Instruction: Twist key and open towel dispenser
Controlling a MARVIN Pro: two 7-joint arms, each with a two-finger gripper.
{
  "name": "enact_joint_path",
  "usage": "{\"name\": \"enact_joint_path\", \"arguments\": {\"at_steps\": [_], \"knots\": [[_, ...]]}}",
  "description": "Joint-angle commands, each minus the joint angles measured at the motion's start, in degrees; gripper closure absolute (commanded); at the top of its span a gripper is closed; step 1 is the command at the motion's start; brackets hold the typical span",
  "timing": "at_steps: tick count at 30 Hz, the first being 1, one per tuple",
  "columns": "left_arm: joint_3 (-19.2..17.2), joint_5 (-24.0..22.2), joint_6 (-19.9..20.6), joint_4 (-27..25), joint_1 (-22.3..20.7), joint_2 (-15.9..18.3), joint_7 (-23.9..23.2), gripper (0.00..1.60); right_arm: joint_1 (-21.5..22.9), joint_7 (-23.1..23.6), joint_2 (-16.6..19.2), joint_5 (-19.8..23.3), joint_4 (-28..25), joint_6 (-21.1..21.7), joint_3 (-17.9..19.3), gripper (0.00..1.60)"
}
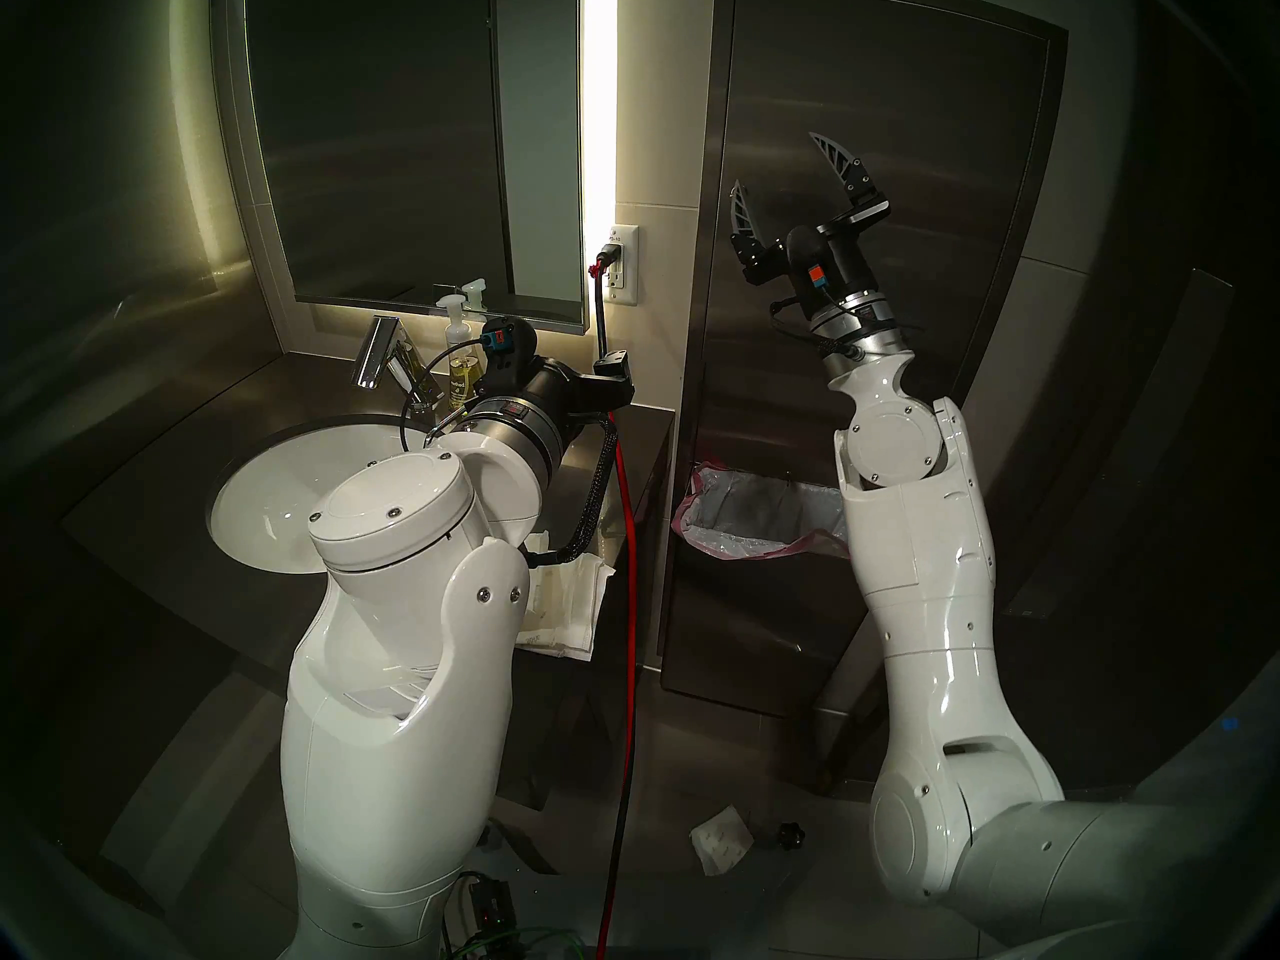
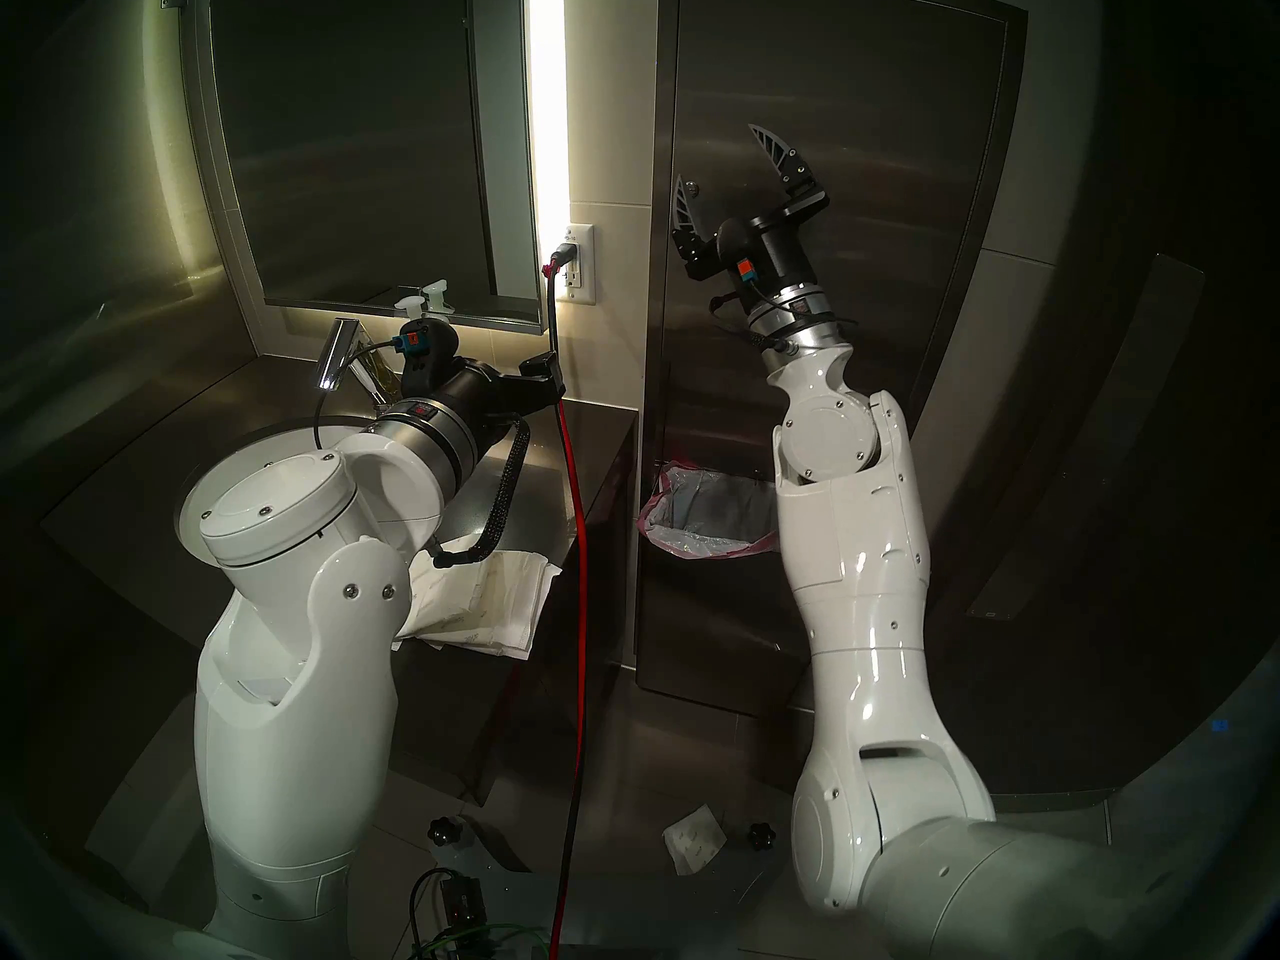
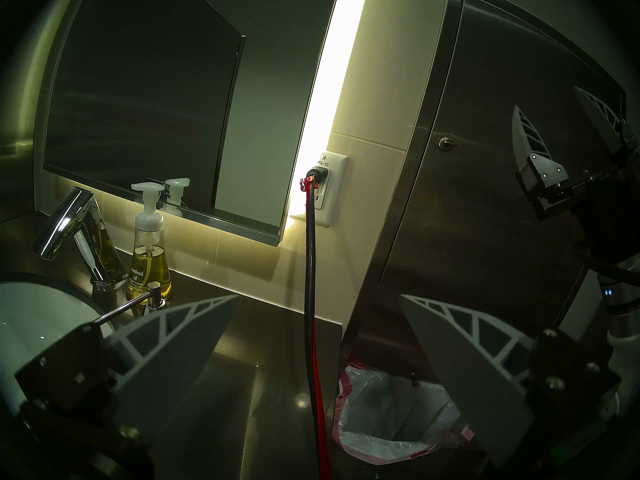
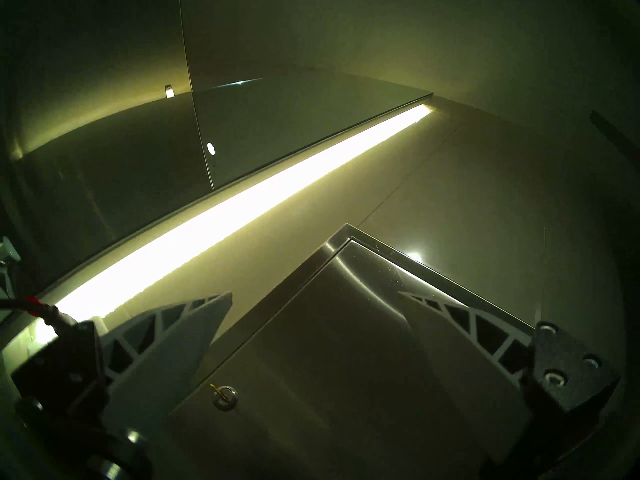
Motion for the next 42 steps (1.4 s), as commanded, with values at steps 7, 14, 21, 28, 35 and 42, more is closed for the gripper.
{"name": "enact_joint_path", "arguments": {"at_steps": [7,14,21,28,35,42], "knots": [[-0.1,0.0,-0.1,-0.5,-0.5,0.0,0.0,0.0,1.2,1.7,4.9,-8.8,1.2,-4.3,-3.5,0.0],[-0.1,0.0,-0.1,-0.5,-0.5,0.1,0.0,0.0,2.5,-1.5,7.0,-15.6,2.6,-8.3,-3.6,0.0],[-0.1,0.0,-0.1,-0.5,-0.5,0.1,0.0,0.0,1.2,-6.3,7.5,-22.5,3.0,-7.8,-2.3,0.0],[-0.1,0.0,-0.1,-0.5,-0.5,0.1,0.0,0.0,-0.2,-13.2,5.2,-27.5,2.7,-4.9,-0.6,0.0],[-0.1,0.0,-0.1,-0.5,-0.5,0.0,0.0,0.0,0.9,-14.6,3.0,-29.2,3.4,-1.2,-0.5,0.0],[-0.1,0.0,-0.1,-0.5,-0.5,0.1,0.1,0.0,3.7,-15.6,2.3,-30.1,6.4,-0.2,-0.7,0.0]]}}
